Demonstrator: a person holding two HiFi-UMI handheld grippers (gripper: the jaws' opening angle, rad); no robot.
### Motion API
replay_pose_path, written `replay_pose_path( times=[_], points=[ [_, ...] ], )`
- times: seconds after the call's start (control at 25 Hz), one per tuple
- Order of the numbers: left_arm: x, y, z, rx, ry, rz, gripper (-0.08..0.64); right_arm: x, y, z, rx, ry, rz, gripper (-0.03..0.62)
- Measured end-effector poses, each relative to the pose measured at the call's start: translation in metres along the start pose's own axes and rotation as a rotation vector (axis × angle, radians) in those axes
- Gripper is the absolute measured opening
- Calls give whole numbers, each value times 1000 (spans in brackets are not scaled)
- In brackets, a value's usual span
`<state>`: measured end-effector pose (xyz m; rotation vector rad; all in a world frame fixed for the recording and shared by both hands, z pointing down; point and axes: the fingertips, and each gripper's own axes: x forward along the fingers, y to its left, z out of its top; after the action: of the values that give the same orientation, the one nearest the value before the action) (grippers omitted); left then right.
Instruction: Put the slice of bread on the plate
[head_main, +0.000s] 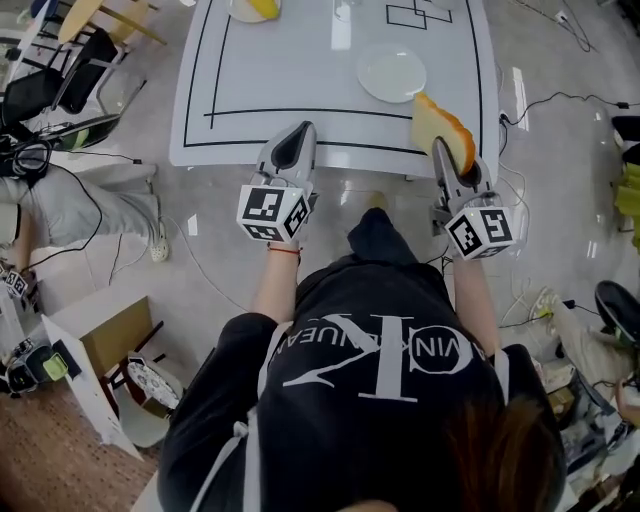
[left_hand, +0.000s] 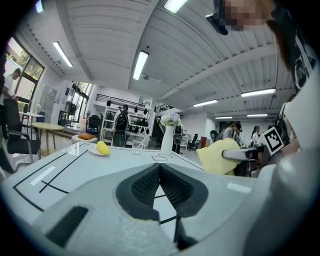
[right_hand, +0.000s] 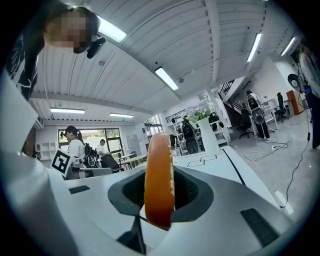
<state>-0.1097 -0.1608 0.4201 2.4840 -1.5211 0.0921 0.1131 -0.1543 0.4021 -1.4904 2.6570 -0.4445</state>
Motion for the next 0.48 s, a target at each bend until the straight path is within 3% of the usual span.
replay_pose_path(
  times=[0.48],
  points=[
    [60, 11, 4, -6, 10, 30, 2, 61, -28, 3, 29, 48, 96, 97]
  ],
)
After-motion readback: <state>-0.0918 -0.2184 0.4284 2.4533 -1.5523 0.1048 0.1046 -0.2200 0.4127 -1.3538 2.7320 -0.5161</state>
